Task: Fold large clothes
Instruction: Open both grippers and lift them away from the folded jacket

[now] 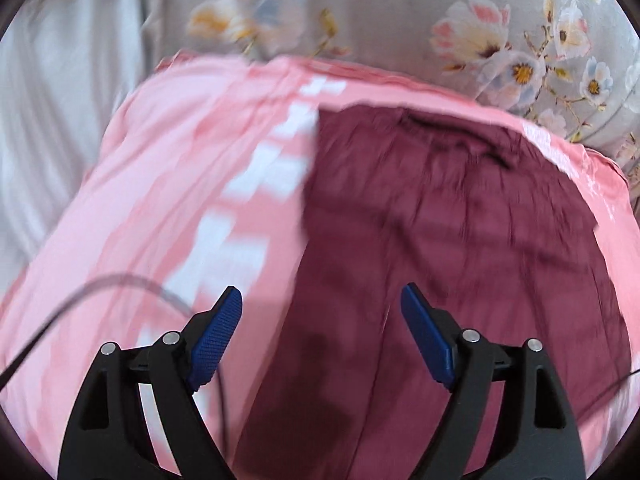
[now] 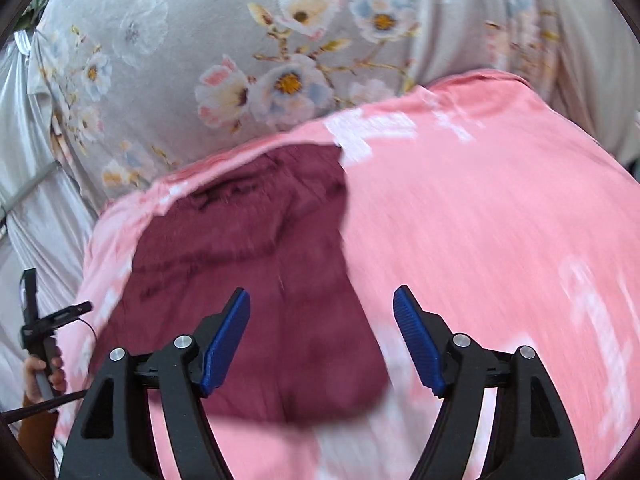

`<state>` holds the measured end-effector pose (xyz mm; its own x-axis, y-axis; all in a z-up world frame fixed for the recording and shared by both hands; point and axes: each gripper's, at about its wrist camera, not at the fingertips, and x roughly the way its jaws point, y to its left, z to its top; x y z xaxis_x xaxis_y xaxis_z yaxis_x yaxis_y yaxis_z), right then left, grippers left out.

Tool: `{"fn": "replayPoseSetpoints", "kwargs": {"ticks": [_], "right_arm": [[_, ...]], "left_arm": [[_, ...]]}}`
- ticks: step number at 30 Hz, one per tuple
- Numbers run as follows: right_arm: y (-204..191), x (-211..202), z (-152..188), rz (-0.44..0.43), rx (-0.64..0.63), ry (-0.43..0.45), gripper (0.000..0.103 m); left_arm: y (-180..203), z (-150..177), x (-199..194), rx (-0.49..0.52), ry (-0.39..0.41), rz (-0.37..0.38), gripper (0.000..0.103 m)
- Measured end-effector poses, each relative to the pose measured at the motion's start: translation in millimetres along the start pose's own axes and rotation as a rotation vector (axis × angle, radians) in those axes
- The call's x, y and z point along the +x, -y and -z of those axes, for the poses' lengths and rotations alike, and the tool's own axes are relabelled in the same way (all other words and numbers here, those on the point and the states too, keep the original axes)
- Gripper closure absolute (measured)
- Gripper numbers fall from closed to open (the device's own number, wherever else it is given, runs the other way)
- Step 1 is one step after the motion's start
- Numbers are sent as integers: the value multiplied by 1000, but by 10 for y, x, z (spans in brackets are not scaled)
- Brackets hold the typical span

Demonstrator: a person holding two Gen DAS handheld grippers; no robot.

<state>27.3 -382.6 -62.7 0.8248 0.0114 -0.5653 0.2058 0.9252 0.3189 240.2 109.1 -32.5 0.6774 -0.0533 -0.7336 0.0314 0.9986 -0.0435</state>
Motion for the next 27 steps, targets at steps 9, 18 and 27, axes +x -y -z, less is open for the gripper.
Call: {"fn": "replayPoseSetpoints", "kwargs": {"ticks": [9,18,27], "right_arm": [[237,-344,893,34,79,-24,27],[161,-373,783,20,119,26,24],[-280,-1095,610,-106,48,235,24]], "left_arm": [[-866,1070,-573,-324,-19,20,24],[-835,1044,-1207,-352,108,71,24],[-558,1142,-2331,-320,308,224,18]]}}
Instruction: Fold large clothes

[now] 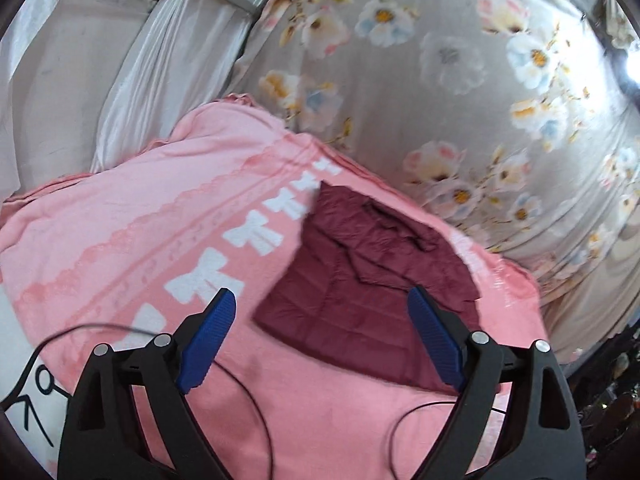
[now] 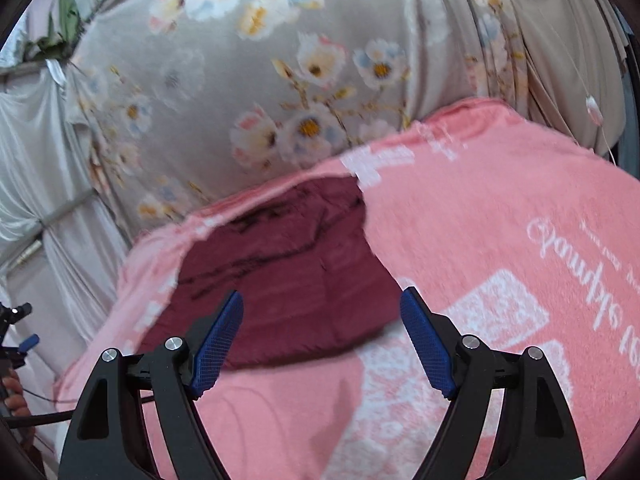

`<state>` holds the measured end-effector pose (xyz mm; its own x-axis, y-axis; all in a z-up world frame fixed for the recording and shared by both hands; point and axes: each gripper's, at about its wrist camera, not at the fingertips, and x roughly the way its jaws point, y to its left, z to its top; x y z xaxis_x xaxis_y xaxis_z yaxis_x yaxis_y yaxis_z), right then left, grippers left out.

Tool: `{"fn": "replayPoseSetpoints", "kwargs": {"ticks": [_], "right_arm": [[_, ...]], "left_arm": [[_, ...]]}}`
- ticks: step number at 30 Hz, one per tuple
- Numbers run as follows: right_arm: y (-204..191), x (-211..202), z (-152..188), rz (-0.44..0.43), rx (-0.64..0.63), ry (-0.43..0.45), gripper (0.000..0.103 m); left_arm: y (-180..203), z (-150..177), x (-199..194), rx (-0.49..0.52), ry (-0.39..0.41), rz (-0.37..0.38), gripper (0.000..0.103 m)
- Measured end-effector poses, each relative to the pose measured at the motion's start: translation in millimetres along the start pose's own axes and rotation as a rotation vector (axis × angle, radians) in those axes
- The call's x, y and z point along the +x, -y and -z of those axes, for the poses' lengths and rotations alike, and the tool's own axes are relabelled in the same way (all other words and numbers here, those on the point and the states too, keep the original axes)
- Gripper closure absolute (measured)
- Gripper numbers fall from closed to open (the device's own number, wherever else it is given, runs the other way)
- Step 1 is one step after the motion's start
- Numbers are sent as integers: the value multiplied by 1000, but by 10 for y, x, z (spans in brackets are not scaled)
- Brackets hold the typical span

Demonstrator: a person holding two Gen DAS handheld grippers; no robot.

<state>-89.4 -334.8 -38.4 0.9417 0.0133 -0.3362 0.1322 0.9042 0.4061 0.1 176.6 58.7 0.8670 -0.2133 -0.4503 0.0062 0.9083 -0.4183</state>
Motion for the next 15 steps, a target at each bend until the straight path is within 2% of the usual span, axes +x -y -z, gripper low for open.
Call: {"fn": "replayPoseSetpoints", "kwargs": {"ticks": [2,4,6,8,10,12,15], "right_arm": [[-97,-254,-102,-43,-9,87,24],[-177,-494,-207,-82,-23,158,19],[-239,-675,-308,-99,-43,209,15],[-250,-607,-377,-85,-60,177,15],[-161,-333,-353,-17,-69,110,15],[-13,18,-269,44,-57,25,15],[296,641,-44,137,-7,-90,15]], "left_arm": [[87,-19,-71,7,11,27,18],[185,-65,-187,15,34,63,18],[292,-104,-311,46,86,76,16],[401,-99,-327,88,130,22,8],[445,-75,-152,110,117,-22,7],[413,-39,208,108,51,-66,7],[163,121,1031,60,-113,-165,7]]}}
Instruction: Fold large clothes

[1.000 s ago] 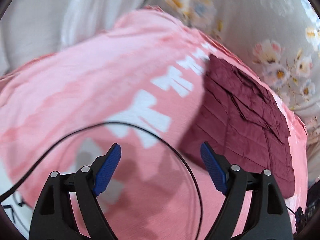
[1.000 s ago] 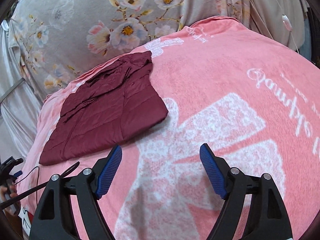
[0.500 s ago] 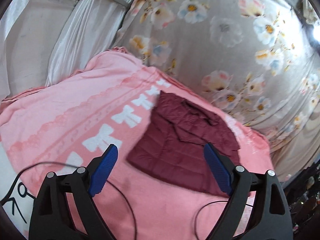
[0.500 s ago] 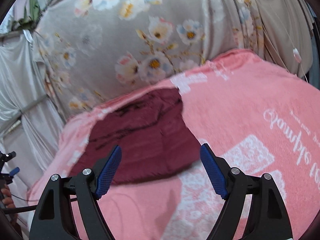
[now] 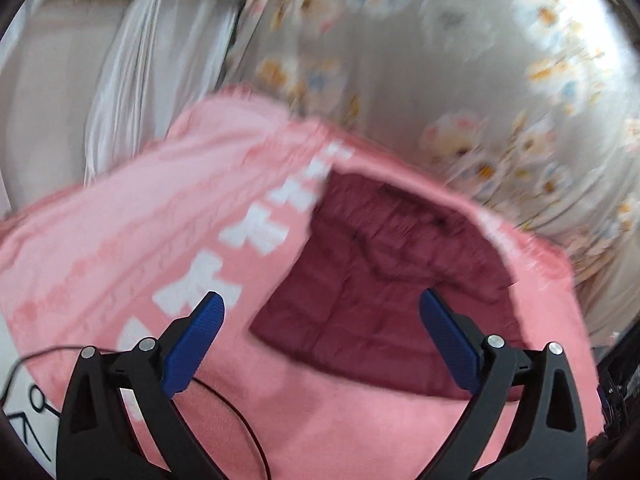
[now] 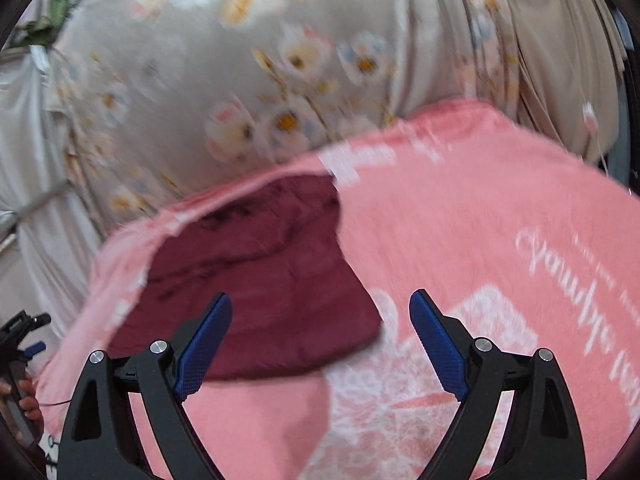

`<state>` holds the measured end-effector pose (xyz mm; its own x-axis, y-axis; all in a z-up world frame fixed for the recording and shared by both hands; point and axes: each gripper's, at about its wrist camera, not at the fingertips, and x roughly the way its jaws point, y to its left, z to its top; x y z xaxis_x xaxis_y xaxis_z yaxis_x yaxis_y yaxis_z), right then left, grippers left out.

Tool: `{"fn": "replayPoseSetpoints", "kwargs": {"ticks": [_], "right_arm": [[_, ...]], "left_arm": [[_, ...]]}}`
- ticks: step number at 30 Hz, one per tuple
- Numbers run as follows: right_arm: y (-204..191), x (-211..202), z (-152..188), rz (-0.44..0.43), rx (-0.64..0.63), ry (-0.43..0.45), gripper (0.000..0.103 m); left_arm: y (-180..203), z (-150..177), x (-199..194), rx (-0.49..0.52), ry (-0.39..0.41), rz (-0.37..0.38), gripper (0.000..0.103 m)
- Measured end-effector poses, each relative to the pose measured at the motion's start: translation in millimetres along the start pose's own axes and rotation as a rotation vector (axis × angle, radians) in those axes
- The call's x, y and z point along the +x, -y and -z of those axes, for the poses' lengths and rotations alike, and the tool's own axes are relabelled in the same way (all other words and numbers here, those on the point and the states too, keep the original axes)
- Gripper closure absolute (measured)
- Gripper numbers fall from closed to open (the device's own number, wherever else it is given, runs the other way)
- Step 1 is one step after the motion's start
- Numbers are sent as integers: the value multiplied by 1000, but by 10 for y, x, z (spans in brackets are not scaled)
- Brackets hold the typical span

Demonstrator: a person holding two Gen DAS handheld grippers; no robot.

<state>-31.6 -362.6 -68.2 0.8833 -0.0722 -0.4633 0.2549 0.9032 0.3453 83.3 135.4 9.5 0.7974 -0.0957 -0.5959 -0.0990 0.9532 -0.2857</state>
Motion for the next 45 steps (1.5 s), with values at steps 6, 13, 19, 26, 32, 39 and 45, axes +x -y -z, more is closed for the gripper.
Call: {"fn": "replayPoseSetpoints", "kwargs": {"ticks": [6,13,19,26,32,39,45], "right_arm": [[324,662,179,106,96,-91,15],[343,1018,206,78,167,-179,36],[158,900,235,-2,192,-185,97],[-147,-107,246,-57,50,-39,99],[-198,-1223,525,-65,-87,58,99],[-58,-2308,806,-71,-114,150,100],[-162,-2626,566,-129,-95,277,100]], "left_arm": [[-515,196,1130,-163,-210,-55,9],[-655,246,1396,-214,-246,-19,15],[-591,210,1331,-198,-320,91,96],[-564,116,373,-133,-198,178,102],[-690,240,-638,-95,-123,258,103],[-995,439,-1831,-81,-12,247,103],[-933,326,-2473,-41,147,243,103]]}}
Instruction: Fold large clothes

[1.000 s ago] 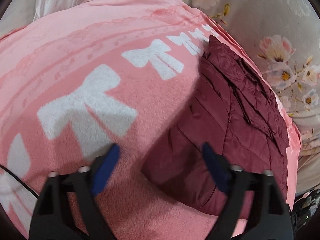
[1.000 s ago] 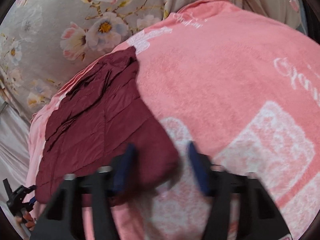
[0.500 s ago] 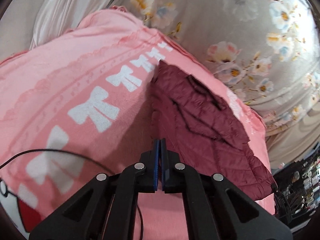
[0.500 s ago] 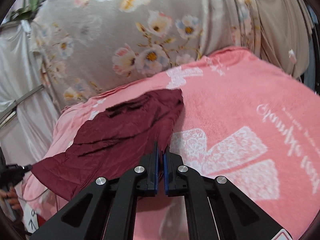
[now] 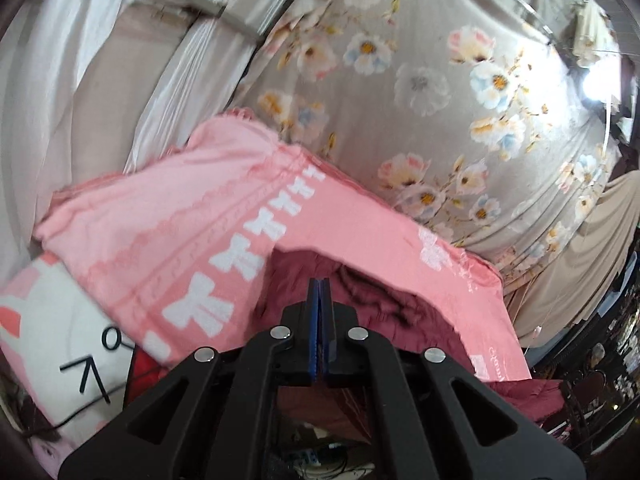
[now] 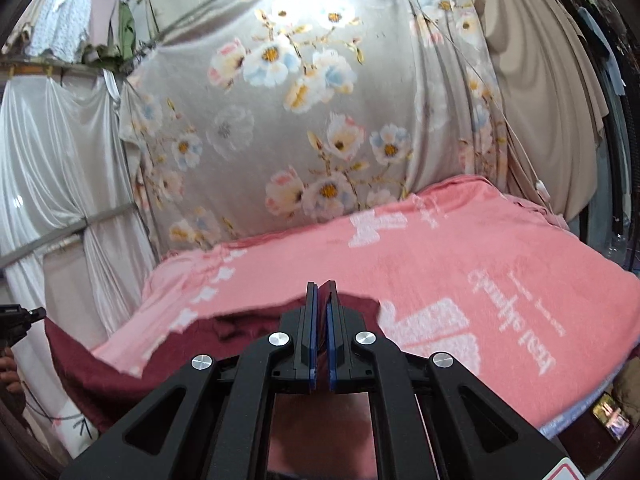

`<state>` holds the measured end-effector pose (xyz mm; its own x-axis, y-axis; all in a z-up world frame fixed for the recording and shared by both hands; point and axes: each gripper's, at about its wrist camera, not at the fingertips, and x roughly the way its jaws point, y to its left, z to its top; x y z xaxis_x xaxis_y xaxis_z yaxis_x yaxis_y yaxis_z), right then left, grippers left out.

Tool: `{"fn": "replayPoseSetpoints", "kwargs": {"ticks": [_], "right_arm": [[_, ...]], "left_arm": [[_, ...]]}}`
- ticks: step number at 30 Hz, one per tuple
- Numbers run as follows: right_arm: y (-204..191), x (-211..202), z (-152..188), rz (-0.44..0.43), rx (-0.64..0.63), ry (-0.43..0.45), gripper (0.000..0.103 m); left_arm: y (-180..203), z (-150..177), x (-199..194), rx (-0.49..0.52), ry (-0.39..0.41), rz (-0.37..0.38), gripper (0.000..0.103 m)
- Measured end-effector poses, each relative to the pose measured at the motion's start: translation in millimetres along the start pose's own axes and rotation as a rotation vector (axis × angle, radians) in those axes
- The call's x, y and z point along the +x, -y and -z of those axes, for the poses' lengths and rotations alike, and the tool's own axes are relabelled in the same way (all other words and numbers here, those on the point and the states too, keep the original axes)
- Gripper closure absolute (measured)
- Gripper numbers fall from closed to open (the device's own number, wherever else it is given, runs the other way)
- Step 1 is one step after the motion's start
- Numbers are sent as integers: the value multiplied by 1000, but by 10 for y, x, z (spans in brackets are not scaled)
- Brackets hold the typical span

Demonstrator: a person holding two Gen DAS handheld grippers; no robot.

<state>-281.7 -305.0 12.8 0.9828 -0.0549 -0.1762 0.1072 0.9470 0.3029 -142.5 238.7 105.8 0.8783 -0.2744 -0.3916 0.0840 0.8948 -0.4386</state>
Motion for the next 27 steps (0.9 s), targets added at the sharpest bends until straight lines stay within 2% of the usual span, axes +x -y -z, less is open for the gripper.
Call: {"fn": "replayPoseSetpoints", "kwargs": {"ticks": [4,6,7,8,9,11,15,18,21,23,27], "right_arm": [[109,588,-145,-7,37,-9,100],[176,911,-136,1,60,-40,100],[207,1084,-113,14,64,-59,100],[228,1200,-82,29,61,-72,100],[247,1280,-55,37,65,-82,100],[275,1363,-44,36,80,-87,100],[197,1400,-211,56,40,-60,103],[143,1580,-434,83,17,-51,103],[176,1900,-635,104,34,-61,103],[226,2025,-650,112,42,-82,103],[230,1944,-424,28,83,-126,103]], "left_arm": [[169,-220,146,56,95,-29,103],[243,-344,436,76,89,-41,103],[270,-377,637,90,79,-89,103],[287,-385,756,103,58,-123,103],[266,-348,965,101,-3,-129,103],[220,-200,1127,92,-99,-76,103],[168,176,1175,132,-202,-93,103],[120,365,1138,143,-252,-89,103],[83,458,1077,123,-269,-68,103],[91,506,1037,114,-276,-56,103],[86,695,960,149,-308,-58,103]]}}
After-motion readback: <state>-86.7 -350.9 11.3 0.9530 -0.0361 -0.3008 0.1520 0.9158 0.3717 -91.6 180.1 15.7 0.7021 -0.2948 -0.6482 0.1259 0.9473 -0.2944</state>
